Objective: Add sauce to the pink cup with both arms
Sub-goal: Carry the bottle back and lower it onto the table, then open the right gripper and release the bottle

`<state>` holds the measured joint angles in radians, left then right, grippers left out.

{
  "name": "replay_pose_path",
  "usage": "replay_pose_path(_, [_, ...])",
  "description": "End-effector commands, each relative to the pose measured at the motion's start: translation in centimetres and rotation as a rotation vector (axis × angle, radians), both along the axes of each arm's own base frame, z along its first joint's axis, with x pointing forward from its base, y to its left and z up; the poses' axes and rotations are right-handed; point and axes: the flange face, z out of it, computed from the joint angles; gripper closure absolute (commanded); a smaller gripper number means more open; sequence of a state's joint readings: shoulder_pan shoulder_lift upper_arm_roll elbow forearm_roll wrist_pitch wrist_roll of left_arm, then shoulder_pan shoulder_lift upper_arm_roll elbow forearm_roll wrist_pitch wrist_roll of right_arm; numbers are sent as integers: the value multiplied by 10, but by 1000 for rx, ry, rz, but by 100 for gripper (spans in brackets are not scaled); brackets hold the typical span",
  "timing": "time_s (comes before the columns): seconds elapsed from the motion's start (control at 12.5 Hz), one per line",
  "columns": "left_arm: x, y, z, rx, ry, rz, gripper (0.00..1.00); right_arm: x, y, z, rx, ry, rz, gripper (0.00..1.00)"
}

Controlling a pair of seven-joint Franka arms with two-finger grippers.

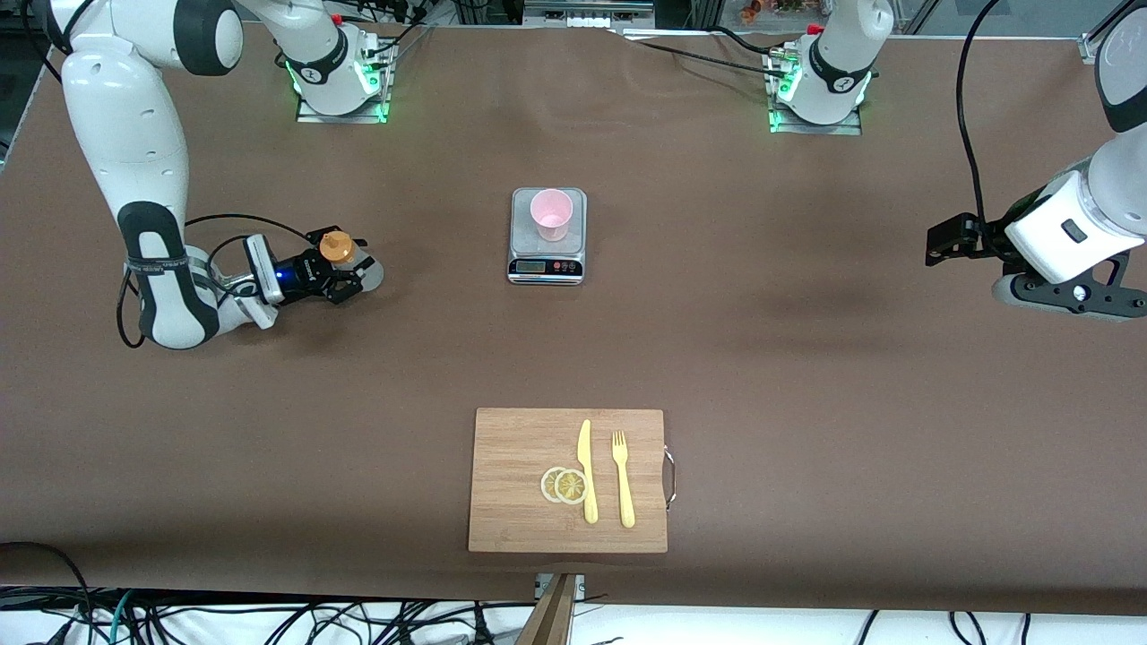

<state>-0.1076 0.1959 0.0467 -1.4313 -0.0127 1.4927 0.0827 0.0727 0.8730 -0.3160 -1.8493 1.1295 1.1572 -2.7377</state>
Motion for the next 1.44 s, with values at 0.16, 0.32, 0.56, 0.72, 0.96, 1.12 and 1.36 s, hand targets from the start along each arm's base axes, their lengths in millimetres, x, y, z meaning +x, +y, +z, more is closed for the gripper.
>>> replay_pose_path(0.16, [4,-1,5,8,-5,-16,0,7,-57,7,-122,-48,63,0])
replay_pose_path(0.32, [4,-2,5,8,-5,-18,0,49,-85,53,-250,-111,144,0])
replay_pose_path(0.56, [4,0,5,8,-5,-15,0,83,-93,133,-448,-114,162,0])
replay_pose_path(0.72, [5,-1,2,8,0,-17,0,98,-84,184,-661,-144,141,0])
replay_pose_path(0.96, [6,-1,3,8,-1,-17,0,96,-68,225,-872,-134,67,0])
replay_pose_path(1.12, [6,-1,3,8,-1,-17,0,96,-53,271,-1036,-115,26,0])
replay_pose_path(1.36, [8,-2,4,-19,-6,-10,0,86,-18,345,-1295,-43,-73,0])
